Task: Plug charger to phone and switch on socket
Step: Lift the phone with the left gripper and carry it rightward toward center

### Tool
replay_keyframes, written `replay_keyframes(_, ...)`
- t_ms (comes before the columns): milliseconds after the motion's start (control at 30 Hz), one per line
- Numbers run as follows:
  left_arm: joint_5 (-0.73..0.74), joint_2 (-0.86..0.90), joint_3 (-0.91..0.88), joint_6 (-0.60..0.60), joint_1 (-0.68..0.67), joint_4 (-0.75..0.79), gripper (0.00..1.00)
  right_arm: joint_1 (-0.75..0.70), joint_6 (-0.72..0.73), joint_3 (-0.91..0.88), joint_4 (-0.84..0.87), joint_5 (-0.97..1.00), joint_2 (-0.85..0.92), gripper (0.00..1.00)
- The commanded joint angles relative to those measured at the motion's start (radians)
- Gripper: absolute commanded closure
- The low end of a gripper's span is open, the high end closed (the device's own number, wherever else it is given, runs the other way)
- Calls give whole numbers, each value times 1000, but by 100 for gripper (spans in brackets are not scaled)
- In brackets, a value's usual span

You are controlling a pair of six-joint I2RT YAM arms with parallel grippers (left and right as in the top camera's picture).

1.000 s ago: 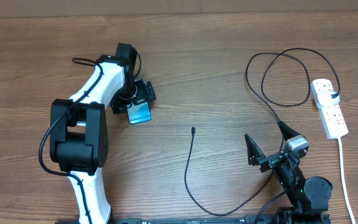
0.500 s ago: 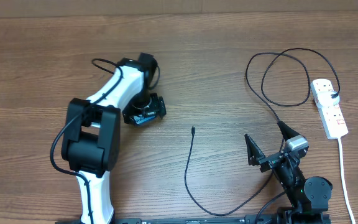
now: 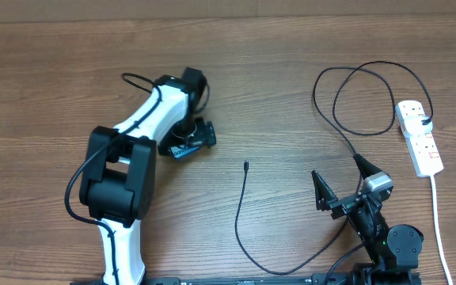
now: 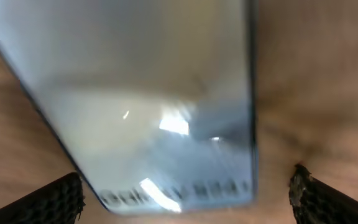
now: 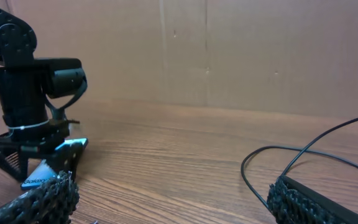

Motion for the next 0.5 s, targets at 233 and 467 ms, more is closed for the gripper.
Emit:
replay_keyframes(233,-110,55,-32,-32,82,61,25,-1,3,-10,2,6,-8,0)
replay_keyframes(467,-103,55,-32,8,56,42,28,-1,3,-10,2,6,-8,0)
